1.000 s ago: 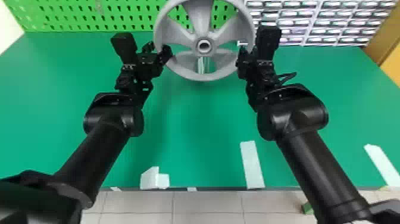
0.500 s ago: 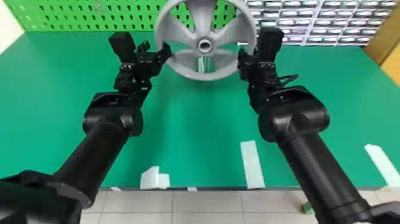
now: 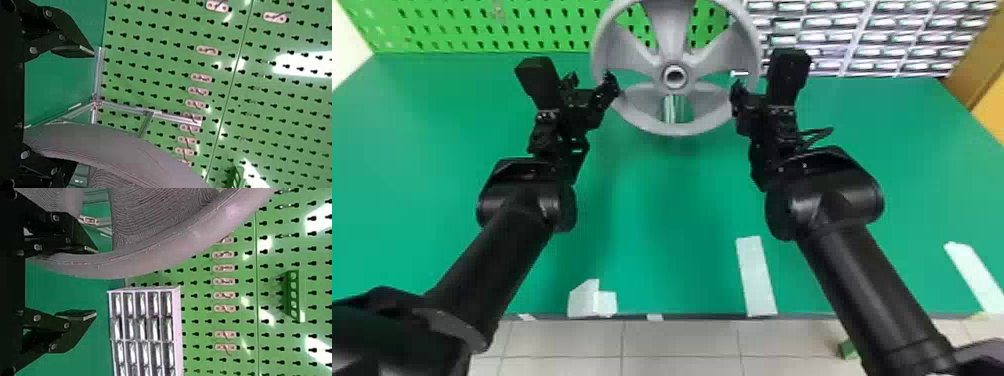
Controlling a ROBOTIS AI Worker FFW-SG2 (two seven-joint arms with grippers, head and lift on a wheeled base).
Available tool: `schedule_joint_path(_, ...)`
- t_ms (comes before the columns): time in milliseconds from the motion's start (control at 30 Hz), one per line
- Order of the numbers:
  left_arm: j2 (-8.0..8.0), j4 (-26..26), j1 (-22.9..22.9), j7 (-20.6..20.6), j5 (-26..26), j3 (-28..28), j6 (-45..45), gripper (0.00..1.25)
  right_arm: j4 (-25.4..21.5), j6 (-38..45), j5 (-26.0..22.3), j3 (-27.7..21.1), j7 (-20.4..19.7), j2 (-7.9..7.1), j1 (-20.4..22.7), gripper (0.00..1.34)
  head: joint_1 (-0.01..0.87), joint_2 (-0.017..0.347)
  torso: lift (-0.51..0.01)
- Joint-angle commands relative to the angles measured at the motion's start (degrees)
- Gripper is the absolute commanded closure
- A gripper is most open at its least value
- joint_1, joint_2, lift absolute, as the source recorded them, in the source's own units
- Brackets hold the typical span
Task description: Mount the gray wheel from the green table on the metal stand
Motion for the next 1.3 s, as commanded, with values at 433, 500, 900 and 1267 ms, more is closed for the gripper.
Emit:
schedule_joint_path(433,-0.56,0.0,0.1,-0.3,0.5,-1.3,-0.7,0.43,1.1,-1.7,-0.6,1.4,0.0,-0.06,-0.3,0.57,0.867,0.052,-0.100)
schedule_joint_path(500,-0.56,0.0,0.1,-0.7,0.5,-1.4,-0.8,0.42,1.2,-1.8,-0.6,1.5,0.0,0.03,-0.3,0.55,0.867,0.052,-0.100)
schedule_joint_path(900,-0.91,0.0,0.0,-1.9,0.5,-2.2,-1.3,0.32,1.4,-2.1,-0.8,1.5,0.0,0.03,-0.5,0.34,0.867,0.052,-0.100)
schedule_joint_path(1267,-1.08,0.0,0.0,-2.7,0.5,-2.4,-1.8,0.23,1.4,-2.3,-0.8,1.7,0.0,0.12,-0.5,0.13,0.867,0.052,-0.100)
